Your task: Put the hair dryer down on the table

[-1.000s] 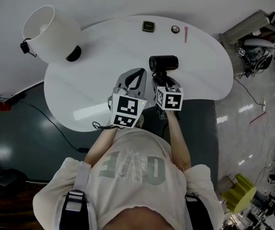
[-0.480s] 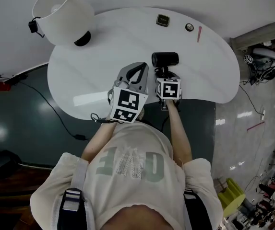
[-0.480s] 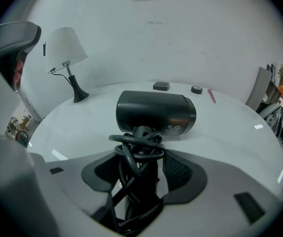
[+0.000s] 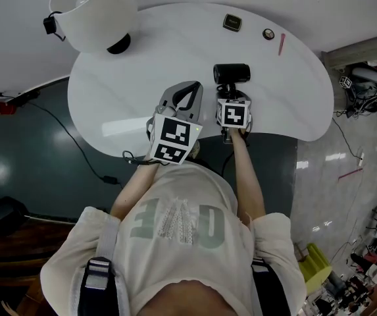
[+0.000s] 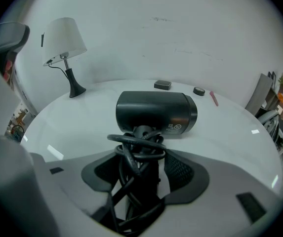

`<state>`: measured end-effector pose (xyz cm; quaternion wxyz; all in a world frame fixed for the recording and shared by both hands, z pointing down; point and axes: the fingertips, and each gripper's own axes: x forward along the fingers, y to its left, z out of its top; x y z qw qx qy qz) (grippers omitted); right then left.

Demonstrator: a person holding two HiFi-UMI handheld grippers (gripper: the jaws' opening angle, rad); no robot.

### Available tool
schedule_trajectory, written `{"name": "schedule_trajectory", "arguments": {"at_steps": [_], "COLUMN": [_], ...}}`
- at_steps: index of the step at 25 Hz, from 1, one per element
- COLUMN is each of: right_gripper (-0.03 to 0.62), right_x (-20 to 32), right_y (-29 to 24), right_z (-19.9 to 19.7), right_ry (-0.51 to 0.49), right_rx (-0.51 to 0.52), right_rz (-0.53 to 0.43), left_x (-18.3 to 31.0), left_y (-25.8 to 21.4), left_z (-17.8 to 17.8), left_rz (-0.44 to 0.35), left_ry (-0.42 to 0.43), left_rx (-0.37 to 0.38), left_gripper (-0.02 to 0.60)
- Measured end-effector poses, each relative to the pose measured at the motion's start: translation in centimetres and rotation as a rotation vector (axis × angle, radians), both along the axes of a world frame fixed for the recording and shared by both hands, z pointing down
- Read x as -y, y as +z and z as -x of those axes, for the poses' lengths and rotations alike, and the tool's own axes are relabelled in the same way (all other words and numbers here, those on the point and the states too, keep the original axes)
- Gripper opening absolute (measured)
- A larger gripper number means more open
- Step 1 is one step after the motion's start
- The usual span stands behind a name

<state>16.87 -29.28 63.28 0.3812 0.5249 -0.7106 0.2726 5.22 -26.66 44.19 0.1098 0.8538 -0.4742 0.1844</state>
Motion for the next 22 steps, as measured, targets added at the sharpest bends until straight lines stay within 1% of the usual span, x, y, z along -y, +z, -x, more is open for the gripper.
{"name": "schedule_trajectory", "arguments": {"at_steps": [5,12,15,18,20,22], "right_gripper": [0.255,0.278,0.329,0.376,0.384,0.388], "right_x": [0.1,-0.1,0.0,-0.4,-0.7,-0.8], "right_y": [0.1,0.4,0.2,-0.2,-0.7,-1.0], "right_z": [0.0,-0.3,-0.5,0.1,0.7,1.0], "right_ry": [0.012,0.050,0.063,0.035,0.012,0.012], "right_rx": [0.042,0.058,0.071,0.111,0.121,0.131], "right_rz": [0.008,0.008,0.002,-0.001,-0.011,-0.017], "left_x": [-0.1,-0.4,-0.6,-0.8,-0.8,-0.8], "left_y": [0.2,0.6,0.6,0.6,0.7,0.7], "left_z": [-0.1,0.1,0.1,0.2,0.3,0.3], "left_rz": [0.012,0.026,0.027,0.031,0.032,0.030], "left_ry": [0.014,0.031,0.032,0.035,0.034,0.033], "left_rx": [-0.011,-0.021,-0.024,-0.026,-0.027,-0.027], "left_gripper": [0.005,0.005,0.005,0.005,0.005,0.005]}}
